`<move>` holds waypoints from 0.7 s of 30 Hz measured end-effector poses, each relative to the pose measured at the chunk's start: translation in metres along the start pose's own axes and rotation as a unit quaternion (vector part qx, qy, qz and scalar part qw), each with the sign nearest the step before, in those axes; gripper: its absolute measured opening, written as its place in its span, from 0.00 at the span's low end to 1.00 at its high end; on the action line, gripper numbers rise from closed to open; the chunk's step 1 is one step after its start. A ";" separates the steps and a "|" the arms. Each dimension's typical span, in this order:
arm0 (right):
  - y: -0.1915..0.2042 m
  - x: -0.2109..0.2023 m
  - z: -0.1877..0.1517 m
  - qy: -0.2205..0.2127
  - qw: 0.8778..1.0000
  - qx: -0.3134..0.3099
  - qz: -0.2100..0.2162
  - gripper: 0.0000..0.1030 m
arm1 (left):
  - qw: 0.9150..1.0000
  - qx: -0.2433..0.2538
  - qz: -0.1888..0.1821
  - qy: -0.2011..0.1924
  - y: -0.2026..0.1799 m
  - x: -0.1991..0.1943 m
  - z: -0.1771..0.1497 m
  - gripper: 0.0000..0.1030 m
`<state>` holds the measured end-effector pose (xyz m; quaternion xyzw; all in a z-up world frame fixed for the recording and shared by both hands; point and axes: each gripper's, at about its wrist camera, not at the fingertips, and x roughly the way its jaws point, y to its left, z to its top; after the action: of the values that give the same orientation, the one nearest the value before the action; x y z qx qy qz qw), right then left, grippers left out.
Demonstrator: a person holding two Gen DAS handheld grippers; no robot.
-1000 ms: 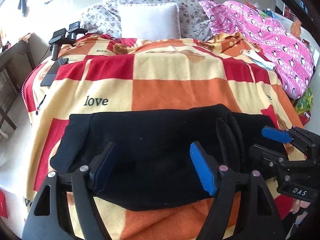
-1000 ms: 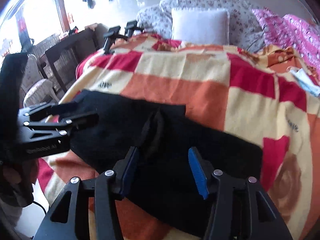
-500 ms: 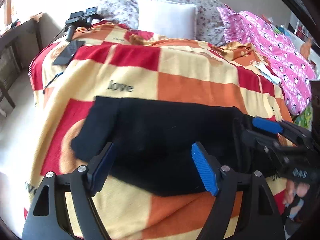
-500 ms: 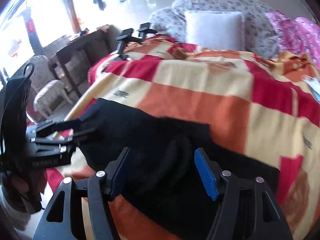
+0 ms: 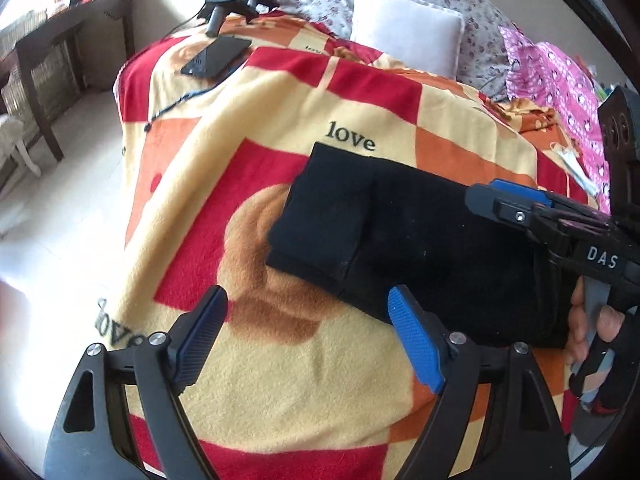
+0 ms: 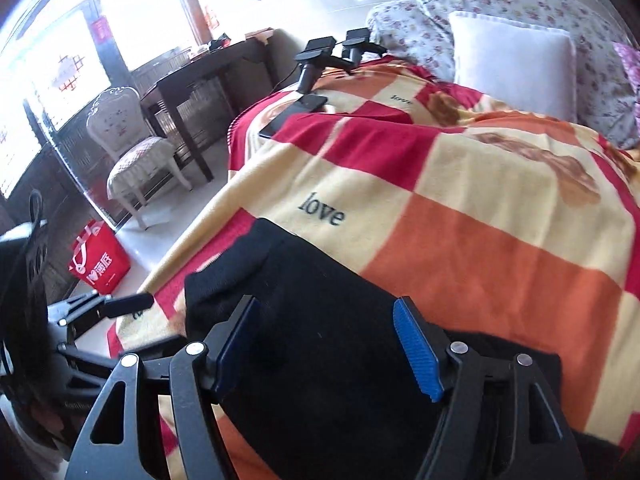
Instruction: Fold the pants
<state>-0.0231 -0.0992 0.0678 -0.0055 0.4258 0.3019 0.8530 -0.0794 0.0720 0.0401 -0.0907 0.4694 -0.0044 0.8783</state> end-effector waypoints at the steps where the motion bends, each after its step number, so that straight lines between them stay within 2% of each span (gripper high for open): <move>1: 0.002 0.003 0.001 0.004 1.000 -0.001 0.001 0.69 | 1.000 -0.006 -0.004 0.001 0.001 0.001 0.000 0.80; 12: 0.000 0.012 0.007 0.010 1.000 0.002 0.004 0.70 | 0.999 -0.030 -0.022 -0.001 0.001 0.004 0.005 0.80; 21: 0.001 0.028 0.021 0.017 1.000 0.001 0.019 0.71 | 0.996 -0.063 -0.057 0.014 0.004 0.019 0.006 0.80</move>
<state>0.0037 -0.0786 0.0609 -0.0021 0.4405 0.3172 0.8398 -0.0639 0.0748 0.0269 -0.1721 0.4750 -0.0263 0.8626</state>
